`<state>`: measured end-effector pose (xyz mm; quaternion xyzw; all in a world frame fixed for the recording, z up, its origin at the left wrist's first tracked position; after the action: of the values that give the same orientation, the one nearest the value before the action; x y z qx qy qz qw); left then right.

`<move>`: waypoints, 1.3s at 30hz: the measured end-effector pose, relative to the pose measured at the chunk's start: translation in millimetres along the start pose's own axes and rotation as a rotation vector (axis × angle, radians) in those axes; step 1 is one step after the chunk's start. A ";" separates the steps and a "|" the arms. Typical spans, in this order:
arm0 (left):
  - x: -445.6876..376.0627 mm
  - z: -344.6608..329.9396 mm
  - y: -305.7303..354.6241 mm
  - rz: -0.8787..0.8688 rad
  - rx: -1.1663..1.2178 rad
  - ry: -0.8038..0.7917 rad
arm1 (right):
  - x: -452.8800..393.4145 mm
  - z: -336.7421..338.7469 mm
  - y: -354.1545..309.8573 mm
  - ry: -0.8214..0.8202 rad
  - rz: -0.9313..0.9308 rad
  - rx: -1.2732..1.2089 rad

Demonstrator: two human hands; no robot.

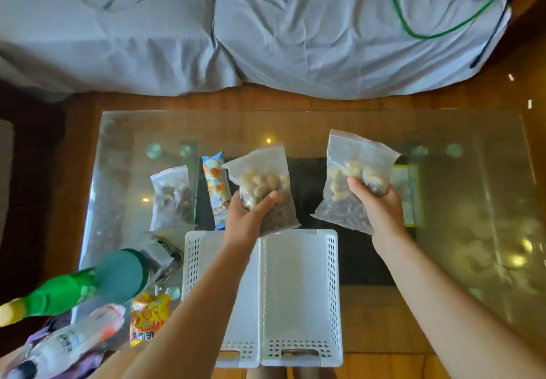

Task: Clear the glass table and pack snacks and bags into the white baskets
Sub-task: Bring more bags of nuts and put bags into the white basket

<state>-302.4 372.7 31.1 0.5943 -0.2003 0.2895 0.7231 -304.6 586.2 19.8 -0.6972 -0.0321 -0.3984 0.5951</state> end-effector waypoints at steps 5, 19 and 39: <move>-78.2 -29.6 -45.8 0.041 -0.128 -0.014 | -61.9 -11.9 61.6 -0.026 -0.047 0.051; -130.1 -41.1 -105.6 0.150 -0.404 -0.043 | -96.8 -21.1 131.8 -0.067 -0.182 0.274; -97.3 -21.8 -66.7 0.242 -0.365 -0.113 | -56.2 -6.5 69.7 -0.224 -0.310 0.379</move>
<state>-332.9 368.1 -84.8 0.4406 -0.3595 0.2992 0.7662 -310.1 584.6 -69.9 -0.5999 -0.2781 -0.3918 0.6397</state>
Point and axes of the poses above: each hand's wrist, its own x-axis away from the middle knuckle, its own z-axis out of the back of the hand, y = z × x, the point moved 1 cm from there along -x, towards the middle knuckle, and after that the axes turned 8 degrees about -x, right-handed, at the moved point
